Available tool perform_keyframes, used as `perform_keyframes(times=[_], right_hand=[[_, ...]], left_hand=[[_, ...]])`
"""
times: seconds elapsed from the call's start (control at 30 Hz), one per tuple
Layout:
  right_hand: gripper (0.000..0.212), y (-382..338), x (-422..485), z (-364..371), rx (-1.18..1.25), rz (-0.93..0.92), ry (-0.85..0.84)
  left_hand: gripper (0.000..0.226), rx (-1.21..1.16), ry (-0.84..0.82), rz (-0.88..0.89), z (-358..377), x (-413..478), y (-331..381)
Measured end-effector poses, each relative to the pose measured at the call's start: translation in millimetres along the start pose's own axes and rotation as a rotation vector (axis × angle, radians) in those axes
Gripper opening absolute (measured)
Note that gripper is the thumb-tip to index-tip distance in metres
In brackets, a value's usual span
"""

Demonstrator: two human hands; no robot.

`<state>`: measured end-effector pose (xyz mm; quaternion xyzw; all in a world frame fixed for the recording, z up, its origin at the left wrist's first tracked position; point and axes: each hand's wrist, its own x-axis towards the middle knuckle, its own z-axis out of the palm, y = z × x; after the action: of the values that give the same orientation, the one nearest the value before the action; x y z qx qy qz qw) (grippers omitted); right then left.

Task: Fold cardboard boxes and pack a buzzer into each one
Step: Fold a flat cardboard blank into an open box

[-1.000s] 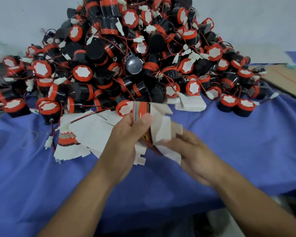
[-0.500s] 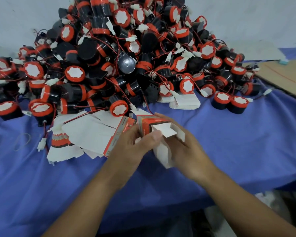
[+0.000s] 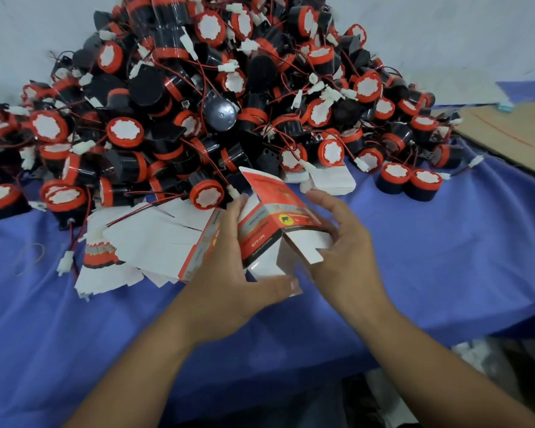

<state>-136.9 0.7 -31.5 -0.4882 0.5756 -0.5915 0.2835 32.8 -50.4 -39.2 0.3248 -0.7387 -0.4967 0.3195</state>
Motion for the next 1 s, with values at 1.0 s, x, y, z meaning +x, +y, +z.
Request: perform_keyframes(times=[1.0], right_hand=[[0.089, -4, 3, -8, 0.486, 0.060, -0.486]], left_hand=[[0.040, 0.010, 0.066, -0.047, -3, -7, 10]])
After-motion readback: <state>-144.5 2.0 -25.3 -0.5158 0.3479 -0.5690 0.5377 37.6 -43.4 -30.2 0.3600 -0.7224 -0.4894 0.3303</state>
